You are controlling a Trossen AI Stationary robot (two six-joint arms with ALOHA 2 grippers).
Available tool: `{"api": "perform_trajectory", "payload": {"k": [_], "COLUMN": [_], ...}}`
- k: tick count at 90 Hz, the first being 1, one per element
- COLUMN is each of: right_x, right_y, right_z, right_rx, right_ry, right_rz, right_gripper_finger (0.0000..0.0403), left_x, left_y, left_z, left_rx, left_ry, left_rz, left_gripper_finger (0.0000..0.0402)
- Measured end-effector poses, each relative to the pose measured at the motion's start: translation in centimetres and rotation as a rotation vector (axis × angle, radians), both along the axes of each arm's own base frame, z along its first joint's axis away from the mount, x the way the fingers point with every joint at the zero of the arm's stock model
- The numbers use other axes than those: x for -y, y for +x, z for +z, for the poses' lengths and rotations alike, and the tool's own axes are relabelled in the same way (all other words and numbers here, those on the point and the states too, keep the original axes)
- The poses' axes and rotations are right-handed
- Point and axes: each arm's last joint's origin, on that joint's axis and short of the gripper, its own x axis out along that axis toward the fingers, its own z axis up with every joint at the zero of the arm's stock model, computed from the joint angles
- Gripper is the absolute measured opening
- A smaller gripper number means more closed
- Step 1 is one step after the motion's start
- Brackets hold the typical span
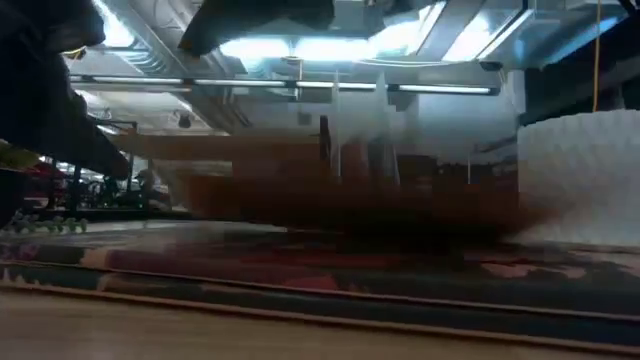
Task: Stock shelves
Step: Remove the brown book from the white bookshelf
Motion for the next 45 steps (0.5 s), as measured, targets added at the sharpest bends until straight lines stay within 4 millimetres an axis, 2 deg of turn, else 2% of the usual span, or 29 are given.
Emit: {"api": "perform_trajectory", "payload": {"k": [13,20,28,35,45], "right_x": [-0.2,-0.7,-1.3,-1.8,-2.2], "right_y": [-1.8,-3.7,-6.5,-8.5,-9.8], "right_z": [1.2,2.0,2.0,0.7,-2.7], "right_rx": [-0.082,-0.156,-0.325,-0.487,-0.654], "right_ry": [-0.014,-0.083,-0.188,-0.263,-0.254], "right_rz": [0.069,0.127,0.194,0.200,0.180], "right_gripper_finger": [0.0303,0.0309,0.0306,0.0295,0.0272], "left_x": [0.2,0.4,0.7,0.7,0.1], "left_y": [0.1,0.4,1.0,1.7,2.5], "left_z": [0.0,-0.1,0.0,0.0,-0.1], "left_rx": [-0.016,-0.061,-0.117,-0.145,-0.195], "left_ry": [-0.037,-0.074,-0.154,-0.226,-0.304], "left_rz": [-0.013,-0.055,-0.135,-0.183,-0.192], "left_gripper_finger": [0.0239,0.0239,0.0239,0.0239,0.0239]}}
